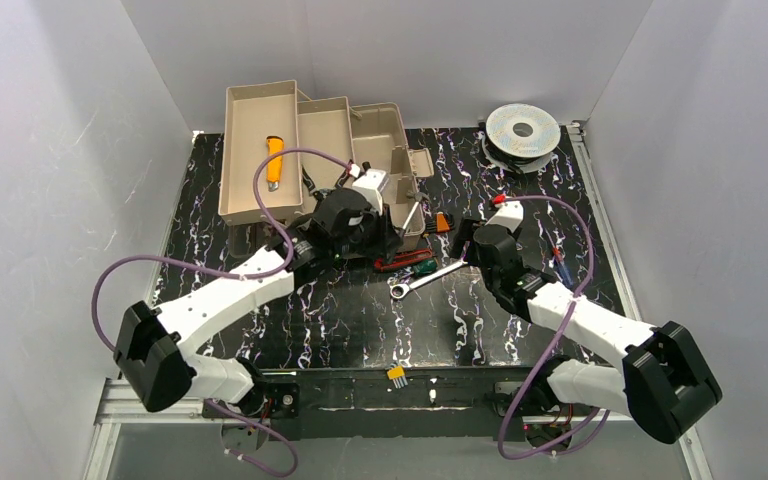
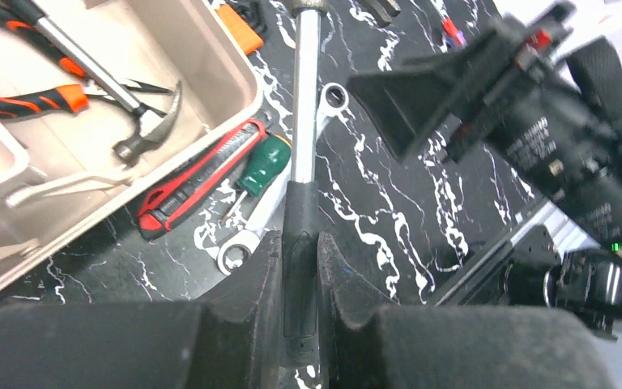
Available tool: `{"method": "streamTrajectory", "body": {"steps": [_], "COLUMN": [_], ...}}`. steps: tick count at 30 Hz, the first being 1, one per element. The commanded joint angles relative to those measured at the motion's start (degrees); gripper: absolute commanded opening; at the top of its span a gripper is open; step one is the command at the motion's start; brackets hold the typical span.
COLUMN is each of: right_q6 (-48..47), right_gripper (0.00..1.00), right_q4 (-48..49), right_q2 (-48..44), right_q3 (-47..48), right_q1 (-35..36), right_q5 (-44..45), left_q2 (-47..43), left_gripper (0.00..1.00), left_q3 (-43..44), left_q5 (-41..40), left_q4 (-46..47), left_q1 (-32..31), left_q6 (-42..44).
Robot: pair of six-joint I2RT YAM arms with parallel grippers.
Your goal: Pack the tool kit
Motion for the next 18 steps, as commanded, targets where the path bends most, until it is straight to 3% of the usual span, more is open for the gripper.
{"method": "streamTrajectory", "body": {"steps": [1, 7, 11, 18], "right_q6": [1.5, 2.5, 2.6, 3.6], "right_gripper": [0.82, 0.82, 0.82, 0.82], "right_q4": [3.2, 2.3, 1.6, 1.1], "right_q2": [1.9, 3.9, 4.6, 3.4], "right_q3": [-0.3, 0.8, 1.5, 0.6], "right_q1": [0.1, 0.1, 0.1, 0.1], "right_q5": [0.8, 0.7, 0.4, 1.6], "left_q2": [3.6, 8.6, 15.1, 24.3], "left_gripper": [0.0, 0.0, 0.0, 0.0], "left_q3": [5.5, 12.4, 21.7, 29.0], "left_q5": [-1.2, -4.7, -9.1, -25.4], "left_q4": [-0.7, -0.1, -5.3, -9.4], "left_q1": [2.9, 3.7, 4.7, 5.0], "left_q6": [-2.7, -1.3, -0.8, -6.7]}}
